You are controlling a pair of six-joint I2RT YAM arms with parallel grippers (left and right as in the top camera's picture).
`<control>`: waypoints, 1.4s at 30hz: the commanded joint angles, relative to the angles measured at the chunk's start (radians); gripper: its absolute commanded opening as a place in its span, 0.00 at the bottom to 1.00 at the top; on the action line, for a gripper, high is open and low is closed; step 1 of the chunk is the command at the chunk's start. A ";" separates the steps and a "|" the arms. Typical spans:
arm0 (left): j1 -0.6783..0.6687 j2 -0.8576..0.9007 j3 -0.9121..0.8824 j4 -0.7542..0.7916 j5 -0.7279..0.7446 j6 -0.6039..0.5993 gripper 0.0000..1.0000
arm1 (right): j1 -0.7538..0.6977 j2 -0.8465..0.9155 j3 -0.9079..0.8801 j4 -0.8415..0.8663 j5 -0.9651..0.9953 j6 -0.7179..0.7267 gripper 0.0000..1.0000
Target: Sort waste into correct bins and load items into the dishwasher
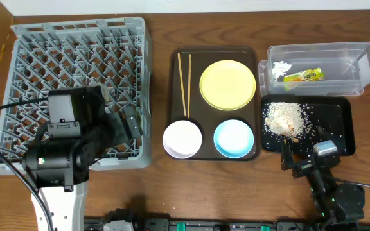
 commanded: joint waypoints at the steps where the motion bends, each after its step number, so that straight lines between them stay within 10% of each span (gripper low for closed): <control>1: -0.003 0.008 0.013 0.096 0.094 -0.041 0.98 | -0.023 -0.006 -0.005 0.002 -0.001 -0.008 0.99; 13: -0.266 0.426 0.179 0.133 -0.230 0.017 0.94 | -0.023 -0.006 -0.005 0.002 -0.001 -0.008 0.99; 14: -0.281 0.463 0.202 0.132 -0.230 0.016 0.82 | -0.023 -0.006 -0.005 0.002 -0.001 -0.008 0.99; 23: -0.343 0.677 0.196 0.386 -0.205 -0.006 0.89 | -0.023 -0.006 -0.005 0.002 -0.001 -0.008 0.99; 35: -0.412 0.974 0.196 0.506 -0.176 -0.007 0.38 | -0.023 -0.006 -0.005 0.002 -0.001 -0.008 0.99; 42: -0.417 1.022 0.196 0.560 -0.176 -0.008 0.31 | -0.023 -0.006 -0.005 0.002 -0.001 -0.008 0.99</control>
